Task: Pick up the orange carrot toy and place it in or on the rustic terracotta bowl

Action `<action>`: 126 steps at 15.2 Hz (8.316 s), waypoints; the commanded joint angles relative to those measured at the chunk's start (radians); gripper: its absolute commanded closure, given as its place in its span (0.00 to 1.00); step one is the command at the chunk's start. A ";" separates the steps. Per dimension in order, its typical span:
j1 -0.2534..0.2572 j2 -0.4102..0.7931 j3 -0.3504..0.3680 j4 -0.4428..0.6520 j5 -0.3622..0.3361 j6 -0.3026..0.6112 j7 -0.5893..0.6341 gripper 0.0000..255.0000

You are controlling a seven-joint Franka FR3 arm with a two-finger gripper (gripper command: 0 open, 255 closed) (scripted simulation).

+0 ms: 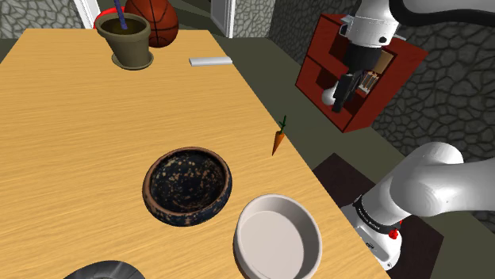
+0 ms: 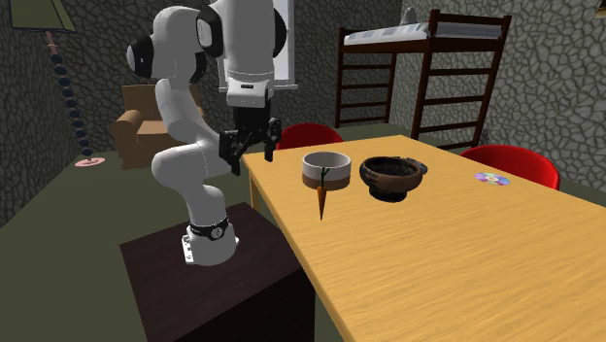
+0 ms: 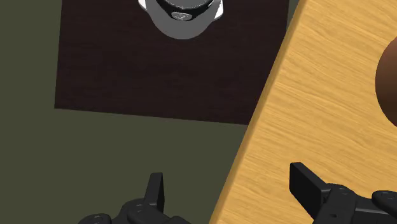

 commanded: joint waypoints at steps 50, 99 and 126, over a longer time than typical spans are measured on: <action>0.240 0.014 0.240 -0.150 0.069 0.565 -0.154 1.00; 0.171 0.715 0.748 0.745 -0.202 0.310 0.426 1.00; 0.174 0.682 0.743 0.627 -0.179 0.405 0.430 0.00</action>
